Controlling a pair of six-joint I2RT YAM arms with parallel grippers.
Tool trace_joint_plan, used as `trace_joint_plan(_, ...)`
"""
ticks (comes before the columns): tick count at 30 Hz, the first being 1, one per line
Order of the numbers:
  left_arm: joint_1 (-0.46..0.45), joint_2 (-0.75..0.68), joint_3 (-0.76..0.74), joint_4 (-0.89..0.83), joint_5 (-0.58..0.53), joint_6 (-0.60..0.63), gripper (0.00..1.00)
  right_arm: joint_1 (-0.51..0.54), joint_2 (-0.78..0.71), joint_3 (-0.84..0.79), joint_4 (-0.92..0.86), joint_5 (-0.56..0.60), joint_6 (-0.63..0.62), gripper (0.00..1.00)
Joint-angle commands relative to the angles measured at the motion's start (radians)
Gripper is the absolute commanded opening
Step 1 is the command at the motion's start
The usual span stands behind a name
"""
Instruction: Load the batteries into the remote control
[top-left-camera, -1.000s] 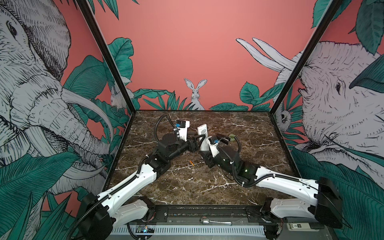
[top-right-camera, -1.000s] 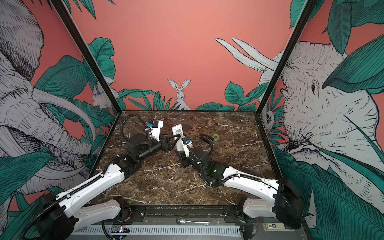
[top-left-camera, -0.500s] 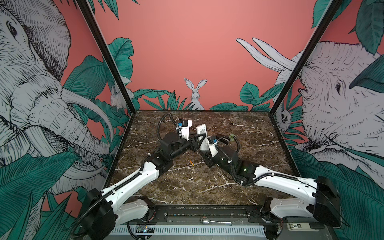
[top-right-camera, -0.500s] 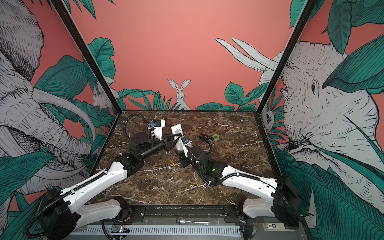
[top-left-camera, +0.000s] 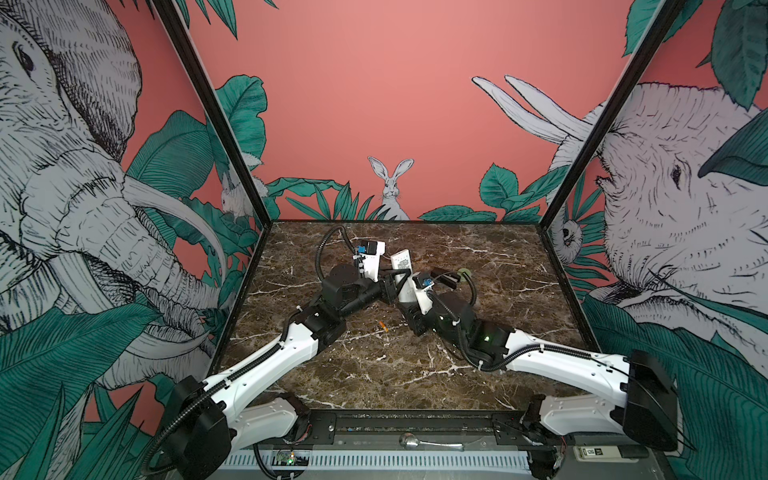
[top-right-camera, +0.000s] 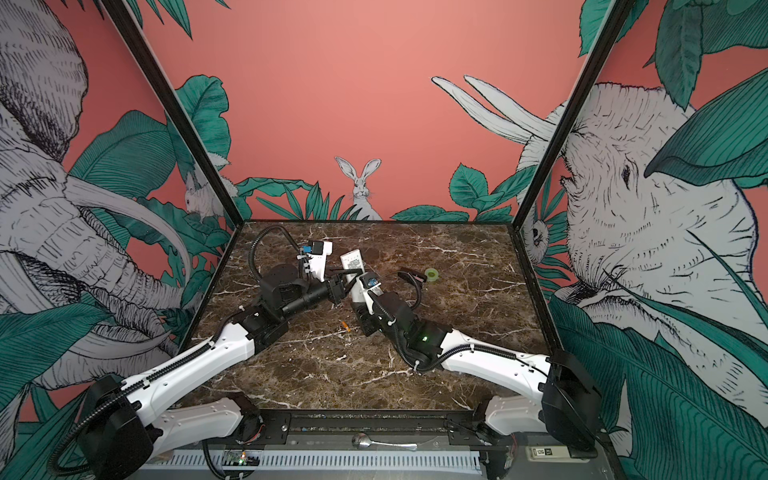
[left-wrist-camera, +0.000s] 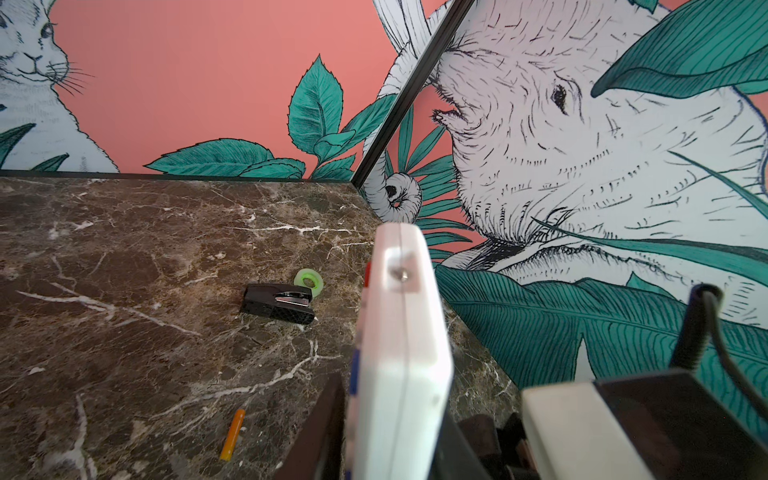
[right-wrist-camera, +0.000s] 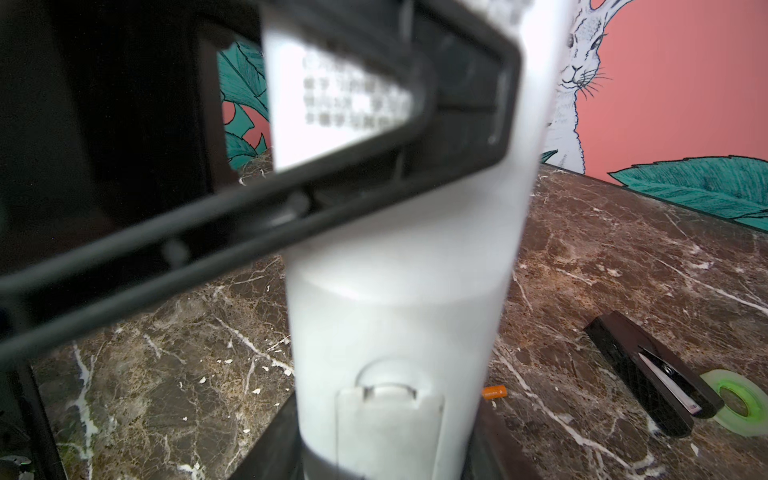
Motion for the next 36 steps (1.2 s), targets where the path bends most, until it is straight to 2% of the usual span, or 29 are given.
trace_joint_plan(1, 0.001, -0.01, 0.02, -0.001, 0.003, 0.002, 0.3, 0.006, -0.003, 0.036, 0.048, -0.002, -0.004, 0.0)
trace_joint_plan(6, 0.001, -0.012, 0.013, 0.003, 0.004, 0.002, 0.27, 0.008, -0.001, 0.035, 0.047, -0.003, -0.005, 0.0)
trace_joint_plan(10, 0.001, -0.016, 0.012, 0.0, 0.01, 0.003, 0.17, 0.008, 0.003, 0.037, 0.043, -0.001, -0.005, 0.0)
trace_joint_plan(15, 0.001, -0.028, 0.009, -0.023, 0.006, 0.019, 0.09, 0.009, -0.014, 0.019, 0.062, 0.005, -0.011, 0.0)
trace_joint_plan(17, 0.001, -0.033, 0.009, -0.033, 0.002, 0.026, 0.06, 0.008, -0.018, 0.014, 0.072, -0.009, -0.018, 0.14)
trace_joint_plan(21, 0.001, -0.046, 0.0, -0.036, -0.011, 0.037, 0.0, 0.009, -0.023, -0.004, 0.108, -0.045, -0.024, 0.6)
trace_joint_plan(24, 0.002, -0.056, 0.002, -0.069, -0.021, 0.059, 0.0, 0.011, -0.03, -0.011, 0.112, -0.064, -0.039, 0.79)
trace_joint_plan(27, 0.001, -0.067, 0.01, -0.112, -0.022, 0.082, 0.0, 0.014, -0.045, -0.024, 0.114, -0.077, -0.066, 0.89)
trace_joint_plan(31, 0.014, -0.08, 0.022, -0.189, -0.015, 0.091, 0.0, 0.016, -0.077, -0.043, 0.099, -0.092, -0.111, 0.92)
trace_joint_plan(36, 0.073, -0.121, 0.018, -0.288, 0.035, 0.106, 0.0, 0.03, -0.153, -0.132, 0.157, -0.183, -0.221, 0.96)
